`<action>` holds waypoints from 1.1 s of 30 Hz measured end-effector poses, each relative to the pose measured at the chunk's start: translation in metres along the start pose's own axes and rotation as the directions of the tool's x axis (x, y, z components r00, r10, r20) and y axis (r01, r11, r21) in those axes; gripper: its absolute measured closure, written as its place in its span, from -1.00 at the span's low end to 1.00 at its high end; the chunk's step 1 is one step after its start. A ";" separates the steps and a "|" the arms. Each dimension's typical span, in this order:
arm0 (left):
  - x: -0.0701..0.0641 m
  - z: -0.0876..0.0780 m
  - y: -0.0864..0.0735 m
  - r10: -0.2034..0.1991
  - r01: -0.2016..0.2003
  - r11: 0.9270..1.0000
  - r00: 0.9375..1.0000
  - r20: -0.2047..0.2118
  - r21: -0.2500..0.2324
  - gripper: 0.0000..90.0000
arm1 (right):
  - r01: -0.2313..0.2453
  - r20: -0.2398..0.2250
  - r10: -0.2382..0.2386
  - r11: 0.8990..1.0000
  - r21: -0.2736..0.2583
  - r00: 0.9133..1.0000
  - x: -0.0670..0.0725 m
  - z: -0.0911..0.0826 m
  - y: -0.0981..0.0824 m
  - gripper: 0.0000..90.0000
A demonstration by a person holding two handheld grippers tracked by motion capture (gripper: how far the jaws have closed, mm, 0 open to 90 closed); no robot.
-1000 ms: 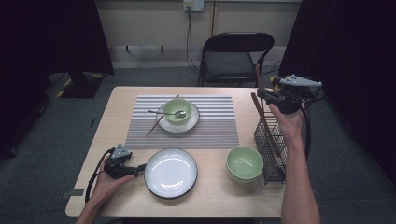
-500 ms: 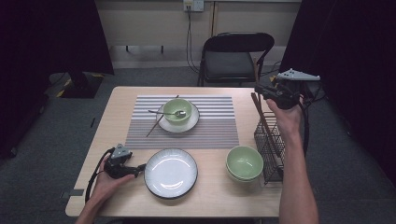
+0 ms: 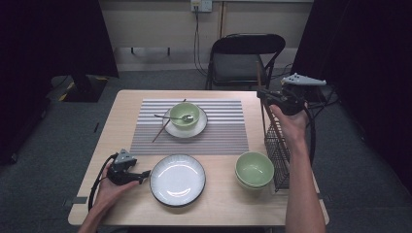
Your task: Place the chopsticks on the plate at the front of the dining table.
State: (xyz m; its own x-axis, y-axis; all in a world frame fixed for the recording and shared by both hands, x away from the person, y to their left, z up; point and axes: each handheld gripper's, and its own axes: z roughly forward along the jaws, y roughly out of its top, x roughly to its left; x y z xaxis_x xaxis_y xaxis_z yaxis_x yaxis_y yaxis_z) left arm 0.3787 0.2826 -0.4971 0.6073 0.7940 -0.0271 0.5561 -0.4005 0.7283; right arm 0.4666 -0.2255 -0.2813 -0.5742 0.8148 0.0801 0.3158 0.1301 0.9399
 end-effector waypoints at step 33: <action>-0.021 -0.028 0.039 -0.008 0.032 0.982 0.992 0.130 -0.184 -0.24 | 0.036 -0.187 -0.042 0.999 -0.038 0.981 0.073 0.020 0.011 0.91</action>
State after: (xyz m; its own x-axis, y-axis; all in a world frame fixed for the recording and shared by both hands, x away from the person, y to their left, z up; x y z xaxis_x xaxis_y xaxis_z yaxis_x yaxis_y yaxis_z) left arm 0.3716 0.2634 -0.4489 0.6712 0.7312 -0.1215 0.4611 -0.2837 0.8408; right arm 0.4430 -0.1531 -0.2711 -0.7183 0.6883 0.1013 0.2665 0.1377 0.9540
